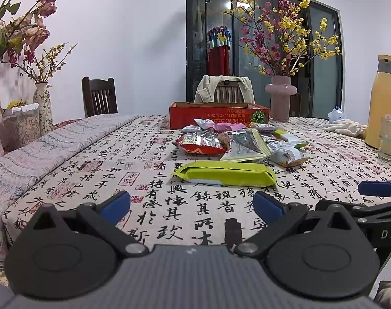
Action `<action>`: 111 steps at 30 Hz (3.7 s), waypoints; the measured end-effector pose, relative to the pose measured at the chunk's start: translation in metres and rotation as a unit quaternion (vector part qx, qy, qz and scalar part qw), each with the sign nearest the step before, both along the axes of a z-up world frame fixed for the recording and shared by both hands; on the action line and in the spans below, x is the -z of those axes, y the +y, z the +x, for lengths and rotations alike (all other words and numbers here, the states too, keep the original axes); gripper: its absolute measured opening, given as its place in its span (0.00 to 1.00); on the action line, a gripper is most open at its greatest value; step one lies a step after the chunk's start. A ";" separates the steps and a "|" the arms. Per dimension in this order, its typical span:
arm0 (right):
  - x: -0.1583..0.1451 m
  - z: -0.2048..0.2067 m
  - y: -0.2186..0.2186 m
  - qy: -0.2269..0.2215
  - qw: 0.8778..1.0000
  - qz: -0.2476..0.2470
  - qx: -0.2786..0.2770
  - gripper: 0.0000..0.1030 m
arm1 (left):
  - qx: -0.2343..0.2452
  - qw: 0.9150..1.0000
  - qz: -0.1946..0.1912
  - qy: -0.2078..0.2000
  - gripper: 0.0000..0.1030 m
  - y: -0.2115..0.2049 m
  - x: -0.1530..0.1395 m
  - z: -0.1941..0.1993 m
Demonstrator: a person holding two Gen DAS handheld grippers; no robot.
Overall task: Organize snacks
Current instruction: 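Grasp the lime-green bar with the left tool while the right tool grasps a white sachet, then carry both snacks into the red box and open both tools to release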
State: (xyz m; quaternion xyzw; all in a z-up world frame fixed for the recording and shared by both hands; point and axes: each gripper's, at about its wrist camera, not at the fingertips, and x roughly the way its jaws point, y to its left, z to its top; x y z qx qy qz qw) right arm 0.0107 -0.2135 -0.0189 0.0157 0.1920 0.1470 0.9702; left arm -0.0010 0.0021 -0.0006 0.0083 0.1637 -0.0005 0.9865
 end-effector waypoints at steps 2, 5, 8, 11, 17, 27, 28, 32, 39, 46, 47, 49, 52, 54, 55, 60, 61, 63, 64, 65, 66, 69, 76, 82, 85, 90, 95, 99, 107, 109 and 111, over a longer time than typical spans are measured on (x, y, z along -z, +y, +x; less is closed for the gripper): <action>0.000 0.000 0.000 0.000 1.000 0.001 0.001 1.00 | 0.000 1.000 0.000 0.000 1.00 0.000 0.000 0.000; 0.000 0.000 -0.001 0.000 1.000 0.005 -0.001 1.00 | 0.000 1.000 0.000 0.000 1.00 0.000 0.000 0.000; -0.002 0.000 -0.001 -0.004 1.000 0.002 0.001 1.00 | 0.004 1.000 -0.002 0.005 1.00 0.001 0.000 0.003; -0.009 0.006 -0.002 -0.026 1.000 -0.006 0.003 1.00 | 0.011 1.000 -0.010 0.017 1.00 0.005 -0.004 0.015; -0.019 0.043 -0.002 -0.035 0.999 -0.023 0.030 1.00 | 0.031 0.996 -0.058 0.056 1.00 0.017 -0.012 0.056; -0.014 0.116 0.009 0.017 0.994 -0.086 0.059 1.00 | 0.076 0.983 -0.108 0.130 0.93 0.009 -0.005 0.108; -0.012 0.120 0.010 0.025 0.994 -0.086 0.056 1.00 | 0.078 0.981 -0.112 0.134 0.94 0.008 -0.005 0.112; -0.009 0.130 0.019 0.040 0.992 -0.107 0.046 1.00 | 0.077 0.977 -0.129 0.151 0.95 0.011 -0.002 0.128; -0.007 0.130 0.038 0.055 0.989 -0.137 -0.002 1.00 | 0.068 0.975 -0.140 0.160 0.95 0.017 -0.007 0.152; -0.017 0.118 0.034 0.045 0.992 -0.097 -0.066 1.00 | 0.052 0.977 -0.121 0.170 0.96 0.009 -0.007 0.172; -0.020 0.122 0.028 0.046 0.993 -0.097 -0.054 1.00 | 0.044 0.979 -0.105 0.167 0.96 0.004 -0.006 0.174; -0.025 0.132 0.010 0.049 0.995 -0.088 -0.023 0.99 | 0.030 0.983 -0.066 0.166 0.86 -0.007 -0.004 0.181; -0.030 0.152 -0.010 0.059 0.996 -0.068 -0.005 0.87 | 0.027 0.985 -0.046 0.166 0.64 -0.010 -0.005 0.180; -0.030 0.165 -0.013 0.070 0.995 -0.068 -0.006 0.83 | 0.033 0.983 -0.040 0.175 0.57 -0.003 -0.008 0.176; -0.030 0.173 -0.013 0.078 0.995 -0.067 -0.010 0.79 | 0.031 0.983 -0.037 0.178 0.56 0.003 -0.009 0.172; -0.022 0.197 -0.013 0.115 0.991 -0.051 -0.035 0.48 | 0.008 0.981 -0.028 0.191 0.58 0.022 -0.011 0.168; -0.020 0.201 -0.013 0.122 0.991 -0.046 -0.037 0.39 | 0.008 0.981 -0.030 0.190 0.57 0.020 -0.011 0.169; -0.017 0.205 -0.013 0.124 0.991 -0.038 -0.040 0.40 | 0.022 0.981 -0.034 0.189 0.47 0.017 -0.011 0.172; -0.016 0.206 -0.014 0.123 0.991 -0.037 -0.041 0.39 | 0.023 0.981 -0.030 0.188 0.37 0.014 -0.011 0.173; -0.016 0.206 -0.014 0.123 0.991 -0.038 -0.042 0.39 | 0.024 0.981 -0.025 0.189 0.37 0.013 -0.011 0.173; -0.016 0.204 -0.015 0.123 0.991 -0.037 -0.042 0.39 | 0.026 0.980 -0.028 0.194 0.35 0.013 -0.013 0.172; -0.016 0.196 -0.022 0.124 0.991 -0.029 -0.039 0.39 | 0.037 0.979 -0.046 0.196 0.32 0.016 -0.022 0.163; -0.041 0.164 -0.040 0.108 0.993 -0.028 -0.039 0.39 | 0.037 0.986 -0.047 0.157 0.32 0.029 -0.066 0.155; -0.110 0.172 -0.045 0.101 0.992 -0.066 -0.027 0.39 | 0.057 0.985 -0.067 0.149 0.32 0.040 -0.130 0.202; -0.149 0.191 -0.039 0.098 0.990 -0.090 -0.037 0.39 | 0.061 0.986 -0.071 0.140 0.32 0.045 -0.166 0.244; -0.185 0.252 -0.022 0.062 0.991 -0.106 -0.047 0.39 | 0.077 0.991 -0.062 0.095 0.32 0.041 -0.187 0.312; -0.179 0.355 -0.016 0.073 0.994 -0.079 -0.038 0.39 | 0.081 0.986 -0.069 0.128 0.32 0.040 -0.183 0.404; -0.170 0.438 -0.014 0.091 0.993 -0.066 -0.023 0.39 | 0.060 0.986 -0.049 0.147 0.32 0.038 -0.170 0.475; -0.135 0.602 -0.010 0.149 0.987 -0.059 0.009 0.39 | 0.057 0.971 -0.078 0.217 0.32 0.045 -0.118 0.610; -0.119 0.633 -0.009 0.168 0.984 -0.057 0.019 0.39 | 0.070 0.962 -0.089 0.247 0.33 0.047 -0.097 0.637; -0.100 0.659 -0.006 0.190 0.980 -0.054 0.027 0.39 | 0.063 0.960 -0.086 0.258 0.33 0.048 -0.080 0.656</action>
